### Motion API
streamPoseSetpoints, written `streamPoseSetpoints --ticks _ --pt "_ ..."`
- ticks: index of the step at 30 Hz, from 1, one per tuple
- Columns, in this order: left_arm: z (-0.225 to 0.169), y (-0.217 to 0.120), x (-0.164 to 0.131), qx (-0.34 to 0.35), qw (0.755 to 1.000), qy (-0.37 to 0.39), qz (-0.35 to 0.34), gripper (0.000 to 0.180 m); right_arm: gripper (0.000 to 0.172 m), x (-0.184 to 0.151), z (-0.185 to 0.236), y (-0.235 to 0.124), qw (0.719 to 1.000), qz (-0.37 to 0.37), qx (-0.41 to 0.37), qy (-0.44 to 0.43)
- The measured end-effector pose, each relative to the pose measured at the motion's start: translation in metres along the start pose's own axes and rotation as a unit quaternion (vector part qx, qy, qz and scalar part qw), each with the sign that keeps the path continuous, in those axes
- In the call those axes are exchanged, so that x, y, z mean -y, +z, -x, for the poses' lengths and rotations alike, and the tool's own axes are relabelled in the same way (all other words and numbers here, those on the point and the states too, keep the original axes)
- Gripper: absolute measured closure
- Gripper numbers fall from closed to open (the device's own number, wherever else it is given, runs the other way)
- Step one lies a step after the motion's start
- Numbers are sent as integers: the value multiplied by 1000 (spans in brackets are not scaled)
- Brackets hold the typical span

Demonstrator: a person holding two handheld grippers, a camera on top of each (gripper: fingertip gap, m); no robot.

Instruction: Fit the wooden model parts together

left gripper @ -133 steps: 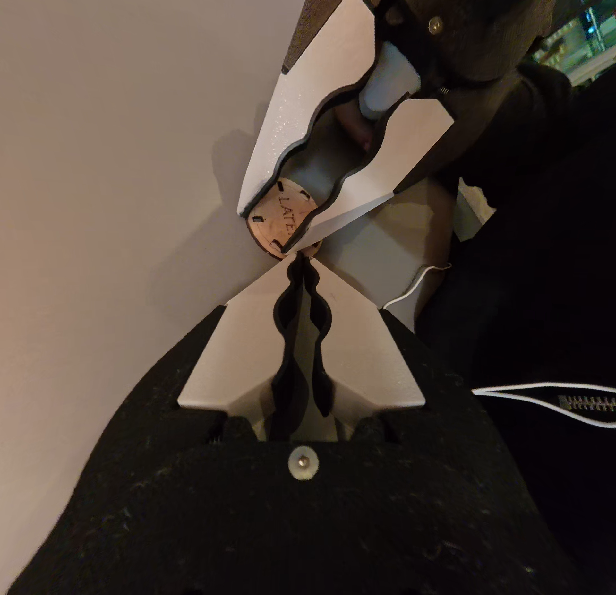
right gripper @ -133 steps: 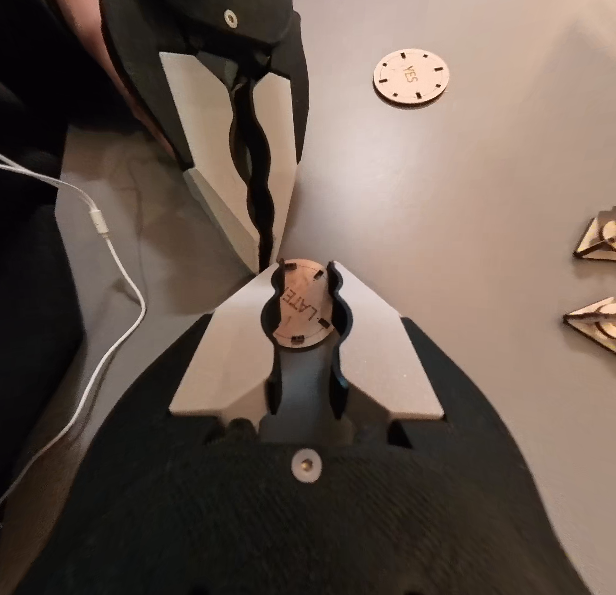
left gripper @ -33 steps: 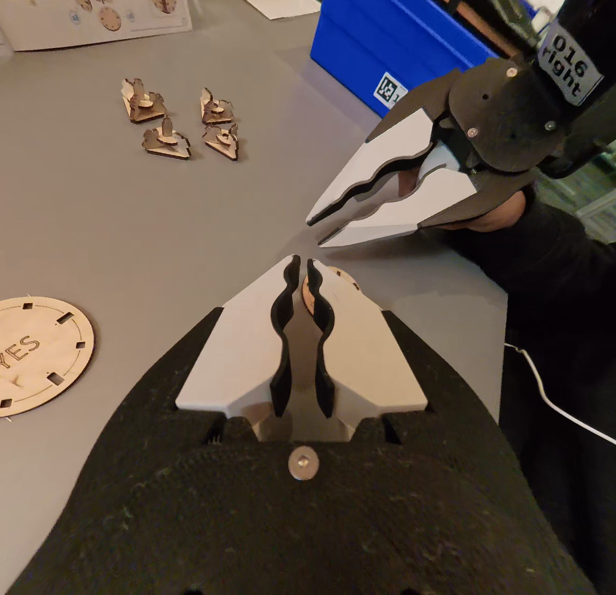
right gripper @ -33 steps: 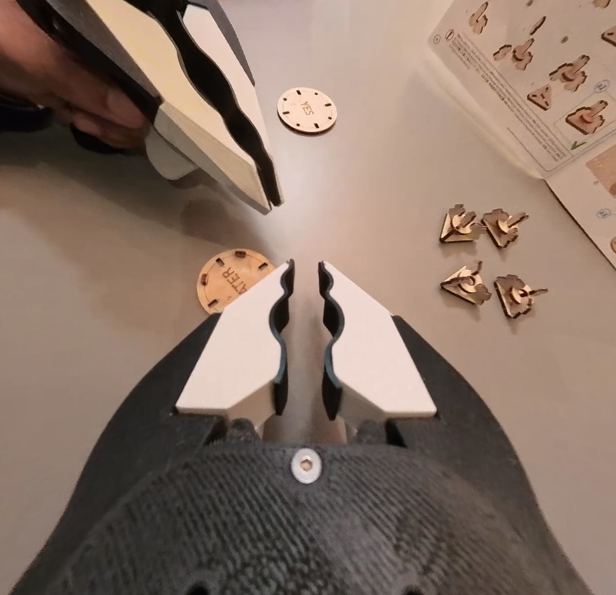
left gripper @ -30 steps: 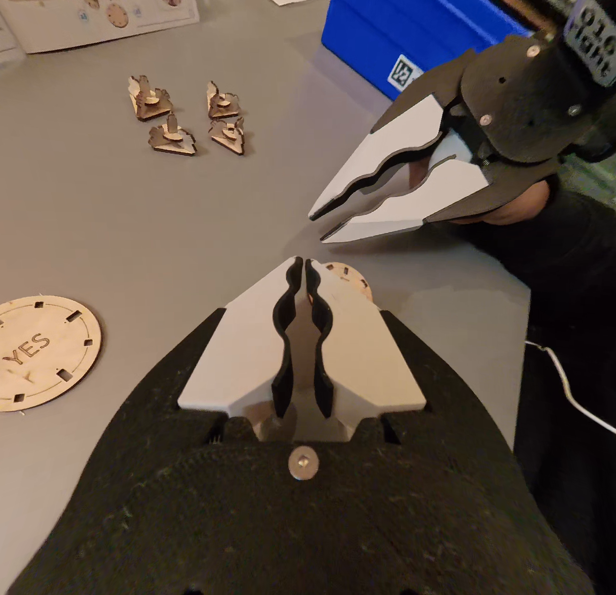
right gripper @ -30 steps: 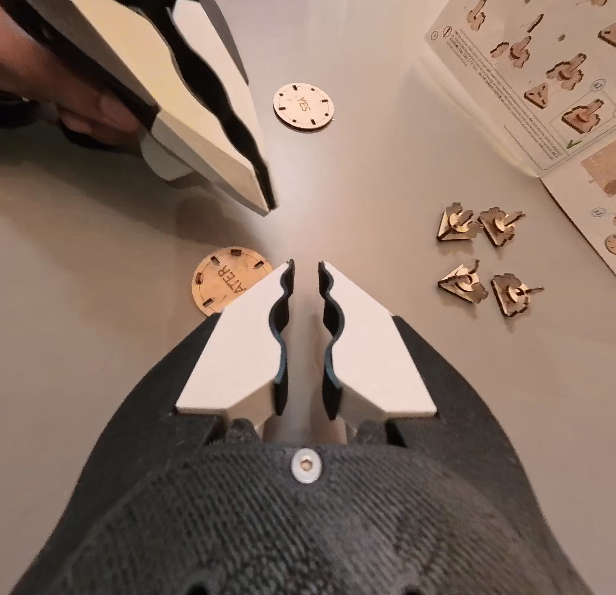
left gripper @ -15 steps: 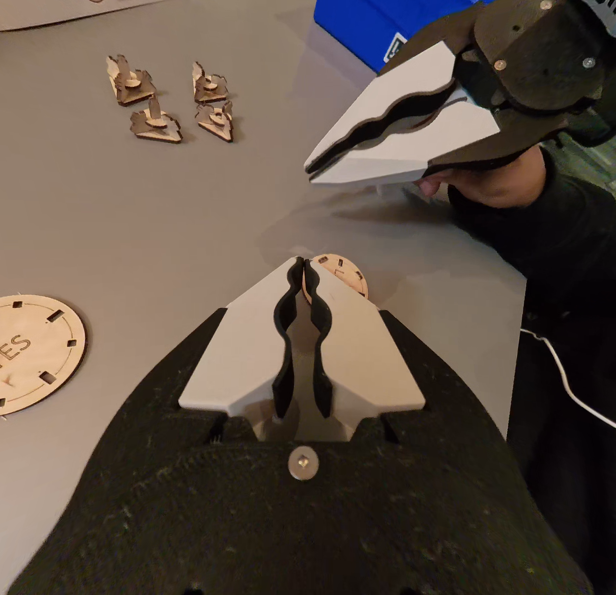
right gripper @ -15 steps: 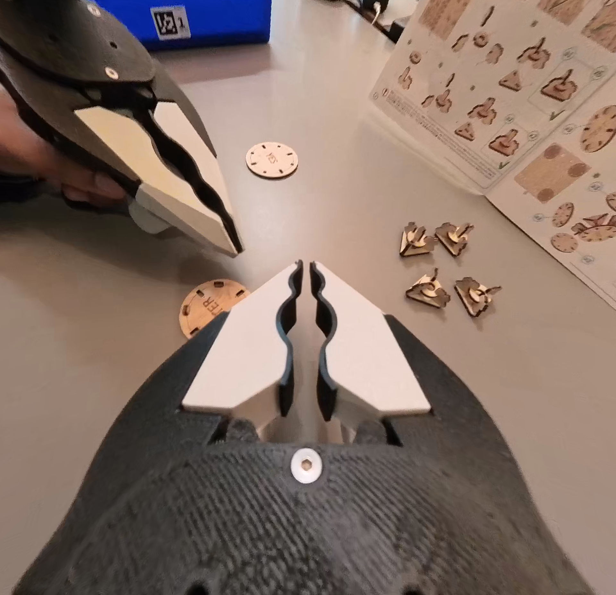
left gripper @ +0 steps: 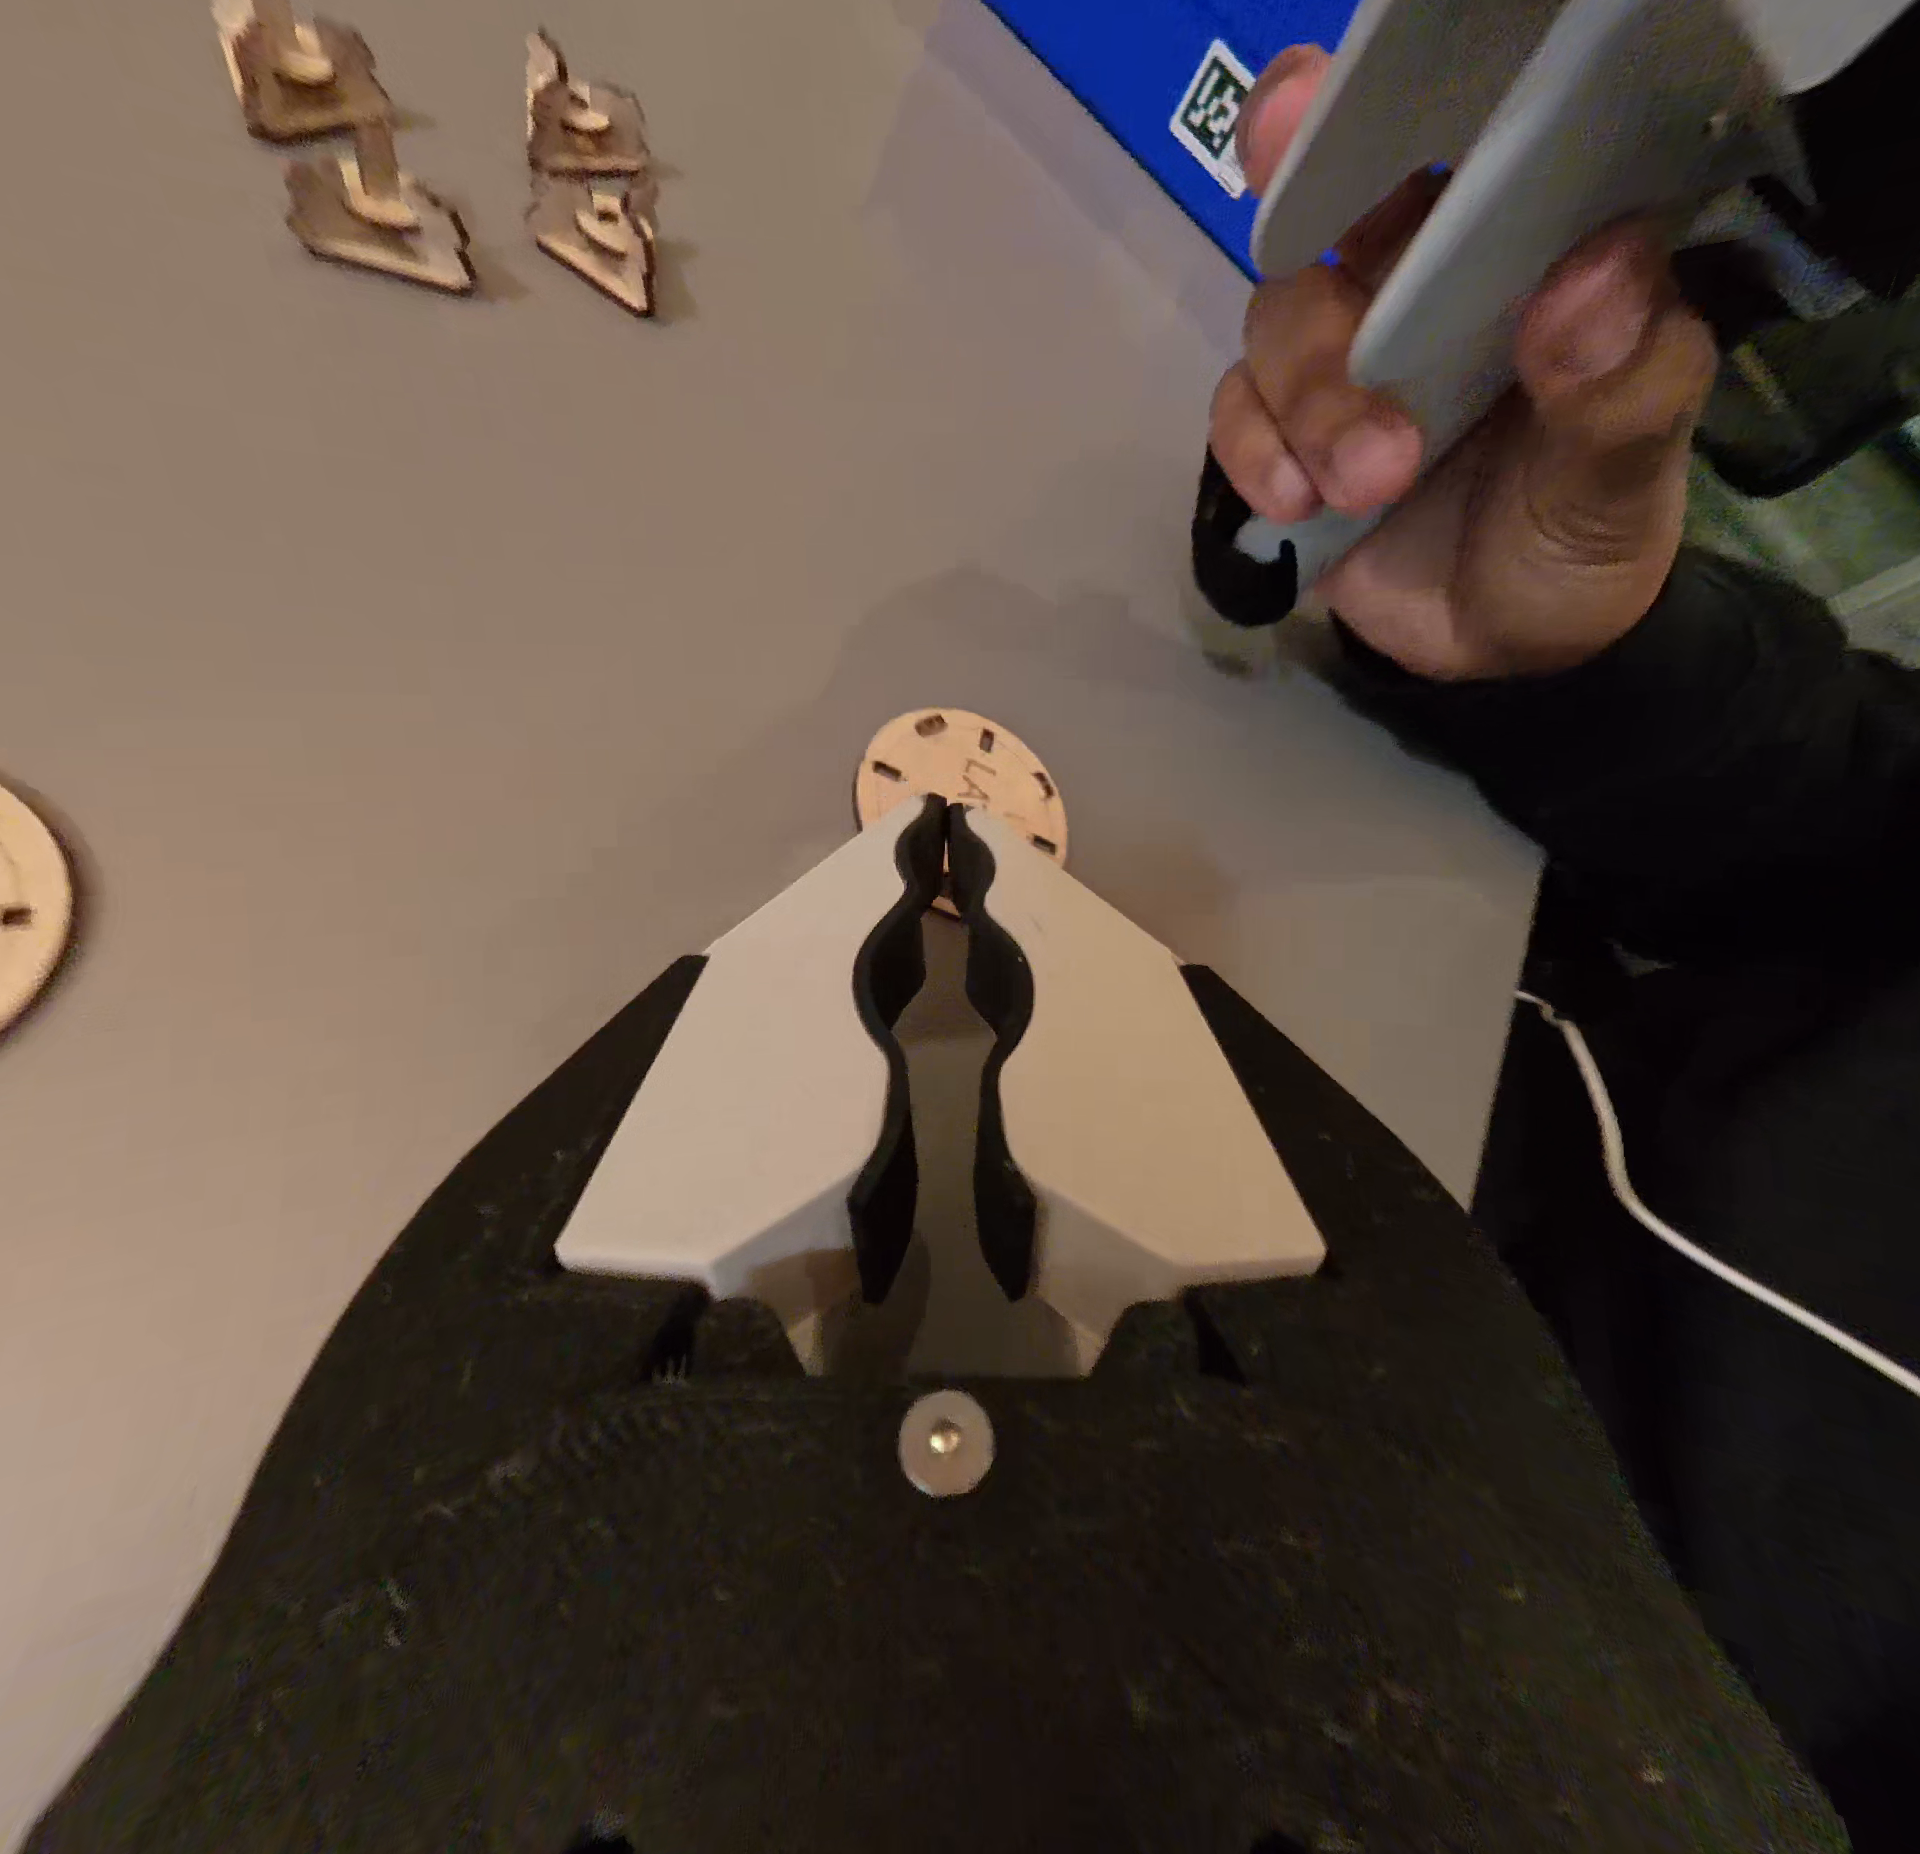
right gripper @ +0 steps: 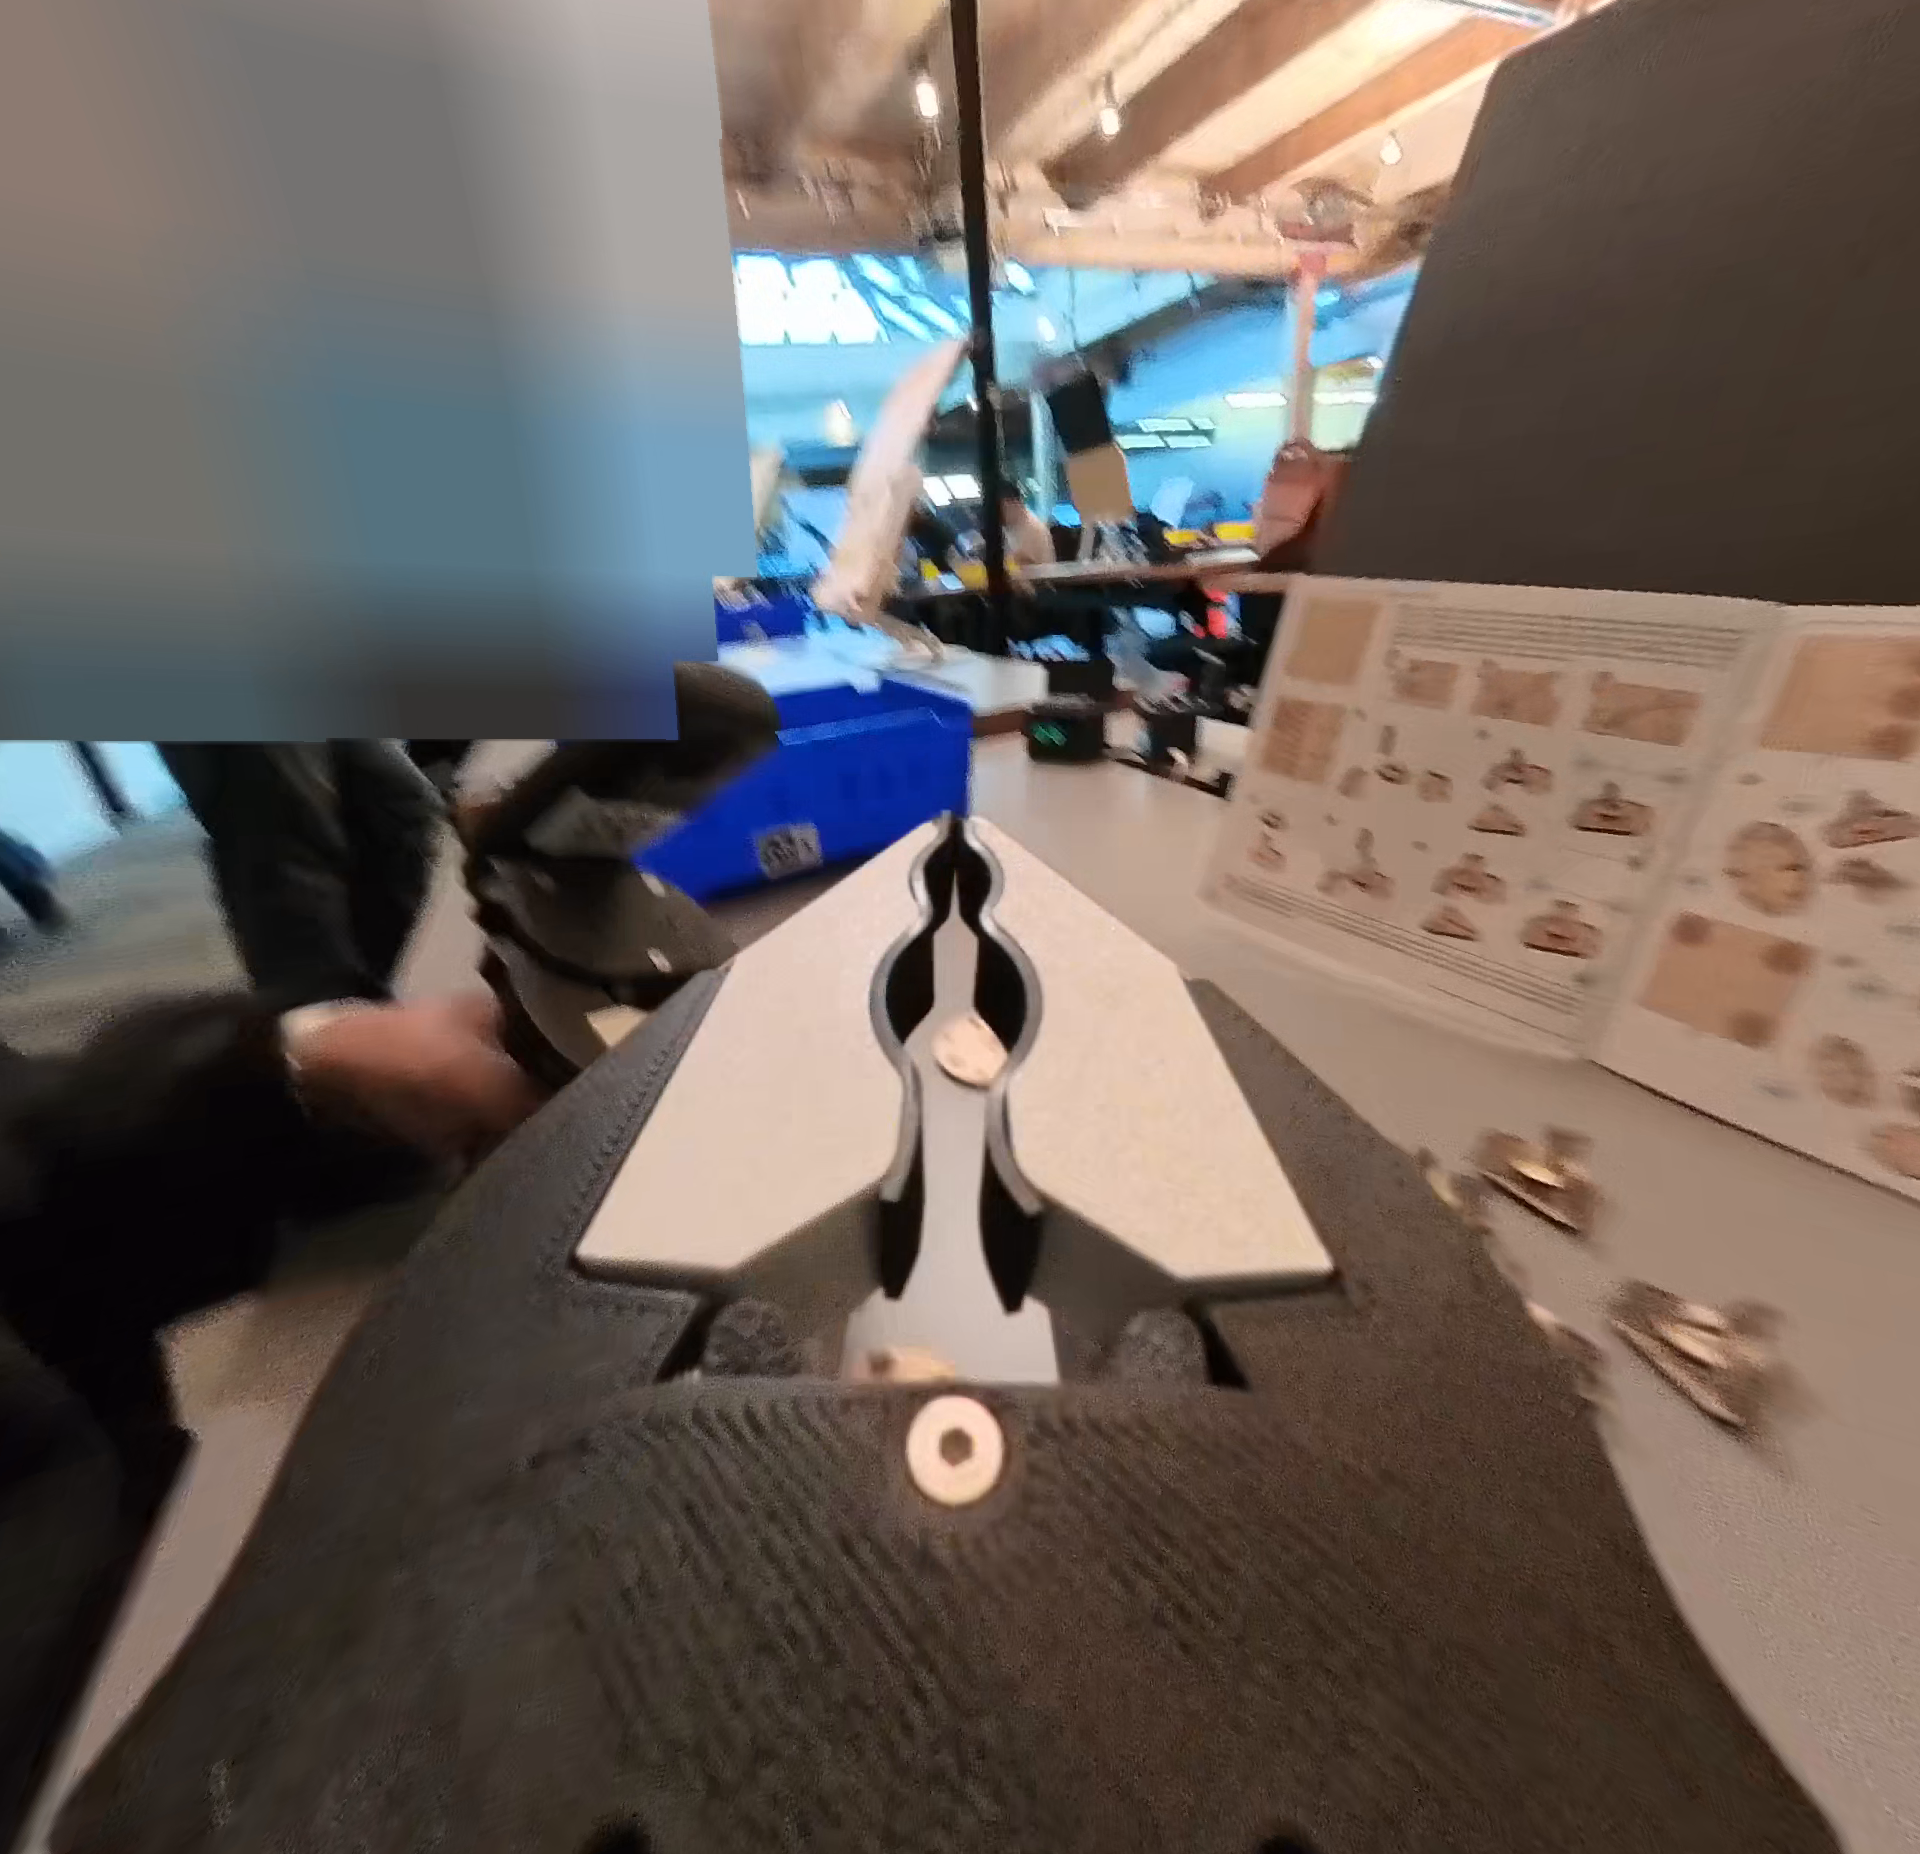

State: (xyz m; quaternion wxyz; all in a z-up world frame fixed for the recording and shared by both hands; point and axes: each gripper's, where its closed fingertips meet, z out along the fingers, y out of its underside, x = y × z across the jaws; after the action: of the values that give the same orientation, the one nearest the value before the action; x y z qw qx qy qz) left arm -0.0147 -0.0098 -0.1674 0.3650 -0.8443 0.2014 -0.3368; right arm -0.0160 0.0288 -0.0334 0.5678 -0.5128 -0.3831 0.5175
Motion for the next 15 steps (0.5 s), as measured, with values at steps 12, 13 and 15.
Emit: streamPoseSetpoints --ticks 12,13,15 --pt "-9 0 -8 9 998 -60 -18 180 172 2 -5 58 989 -101 6 110" --pt "-5 -2 -7 15 997 -69 -21 180 172 -6 -11 63 989 -85 -11 122" --pt "-1 0 -11 10 996 -88 -7 180 172 -15 -24 70 988 -70 -53 130"
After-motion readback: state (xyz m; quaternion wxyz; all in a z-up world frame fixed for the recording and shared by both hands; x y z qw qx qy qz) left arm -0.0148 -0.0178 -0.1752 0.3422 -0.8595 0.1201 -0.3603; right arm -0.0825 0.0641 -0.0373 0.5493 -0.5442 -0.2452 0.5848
